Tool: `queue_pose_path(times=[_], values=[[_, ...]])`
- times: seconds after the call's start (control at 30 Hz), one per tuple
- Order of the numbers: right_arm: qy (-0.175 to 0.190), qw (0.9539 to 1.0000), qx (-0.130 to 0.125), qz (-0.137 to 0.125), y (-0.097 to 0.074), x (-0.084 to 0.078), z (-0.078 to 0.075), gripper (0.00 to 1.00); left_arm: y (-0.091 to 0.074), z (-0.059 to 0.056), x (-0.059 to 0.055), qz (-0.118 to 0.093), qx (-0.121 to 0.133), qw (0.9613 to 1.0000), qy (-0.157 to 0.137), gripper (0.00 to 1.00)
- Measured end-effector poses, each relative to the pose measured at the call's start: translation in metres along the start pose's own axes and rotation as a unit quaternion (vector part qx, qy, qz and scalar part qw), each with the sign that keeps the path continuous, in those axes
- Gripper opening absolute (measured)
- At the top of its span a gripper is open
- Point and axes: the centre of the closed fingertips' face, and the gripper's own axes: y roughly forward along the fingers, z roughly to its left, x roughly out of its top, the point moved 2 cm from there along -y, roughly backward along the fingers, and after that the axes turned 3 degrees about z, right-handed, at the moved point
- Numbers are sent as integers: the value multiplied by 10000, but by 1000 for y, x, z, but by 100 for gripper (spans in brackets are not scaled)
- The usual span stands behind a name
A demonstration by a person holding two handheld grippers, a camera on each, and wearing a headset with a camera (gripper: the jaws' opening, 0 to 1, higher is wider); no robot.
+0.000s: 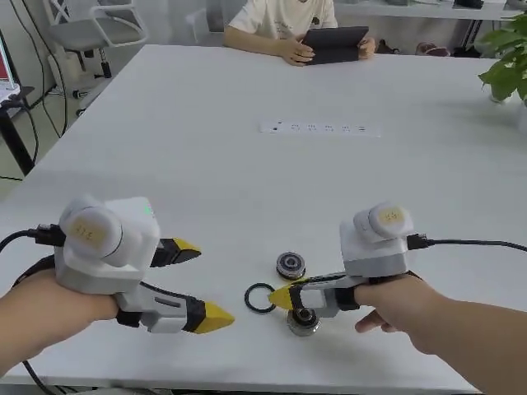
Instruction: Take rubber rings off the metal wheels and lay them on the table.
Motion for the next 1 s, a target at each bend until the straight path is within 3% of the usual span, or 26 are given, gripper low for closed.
queue_pose_path(times=[0.3, 1.0], values=[[-155, 9998, 7, -98, -10, 3, 2, 16, 4, -2, 6, -44, -62, 10000, -7, 63], [-198, 9989, -155, -394, -38, 12, -10, 19, 27, -2, 26, -59, -283, 9996, 23, 60]])
